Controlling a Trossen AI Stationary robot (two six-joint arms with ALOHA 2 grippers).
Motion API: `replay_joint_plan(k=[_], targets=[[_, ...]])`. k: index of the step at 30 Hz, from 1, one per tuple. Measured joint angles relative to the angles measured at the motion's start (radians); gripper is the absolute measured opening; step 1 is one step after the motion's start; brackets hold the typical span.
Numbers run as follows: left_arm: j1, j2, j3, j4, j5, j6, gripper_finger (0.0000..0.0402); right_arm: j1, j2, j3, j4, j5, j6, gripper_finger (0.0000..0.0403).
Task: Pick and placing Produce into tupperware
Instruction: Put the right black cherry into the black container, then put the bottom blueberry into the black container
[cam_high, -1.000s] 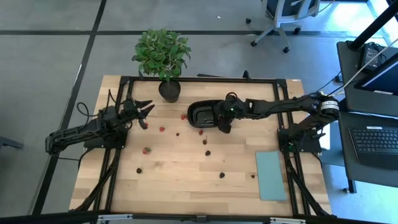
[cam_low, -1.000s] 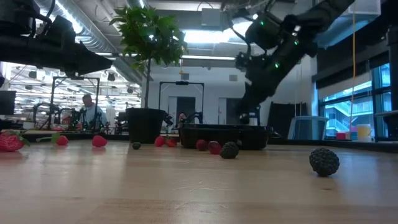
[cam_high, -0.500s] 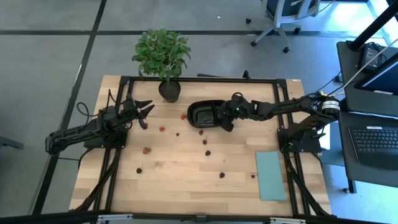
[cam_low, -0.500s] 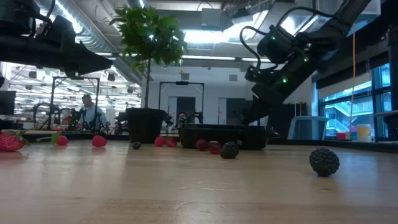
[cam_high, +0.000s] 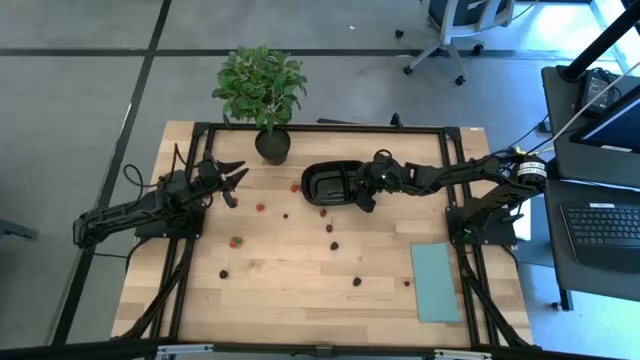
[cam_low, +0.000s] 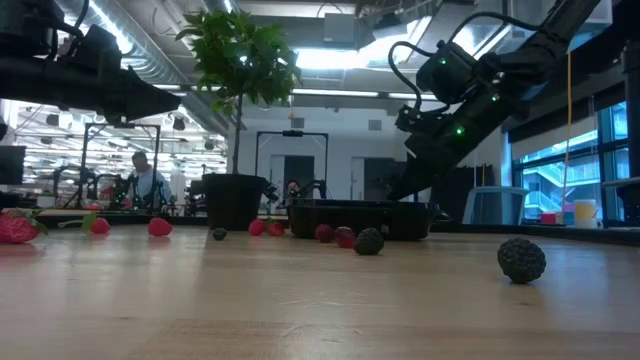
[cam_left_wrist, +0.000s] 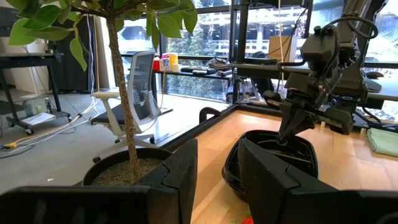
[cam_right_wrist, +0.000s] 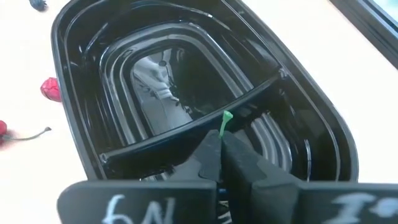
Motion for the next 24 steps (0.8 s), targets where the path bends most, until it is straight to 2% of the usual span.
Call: replay_joint_plan(k=[6, 15, 19, 24], targets=[[0.0, 0.0, 0.0, 0.0, 0.0, 0.0, 0.011, 0.0, 0.0, 0.0, 0.0, 0.0, 0.0, 0.0045], [0.0, 0.0, 0.0, 0.0, 0.0, 0.0, 0.011, 0.0, -0.003, 0.007, 0.001, 0.0, 0.0, 0.0122], [0.0, 0.0, 0.0, 0.0, 0.0, 0.0, 0.011, 0.002, -0.028, 0.053, -0.097, 0.0, 0.021, 0.0137], [0.0, 0.0, 0.0, 0.0, 0.0, 0.0, 0.011, 0.034, -0.092, 0.131, -0.38, -0.001, 0.131, 0.014]])
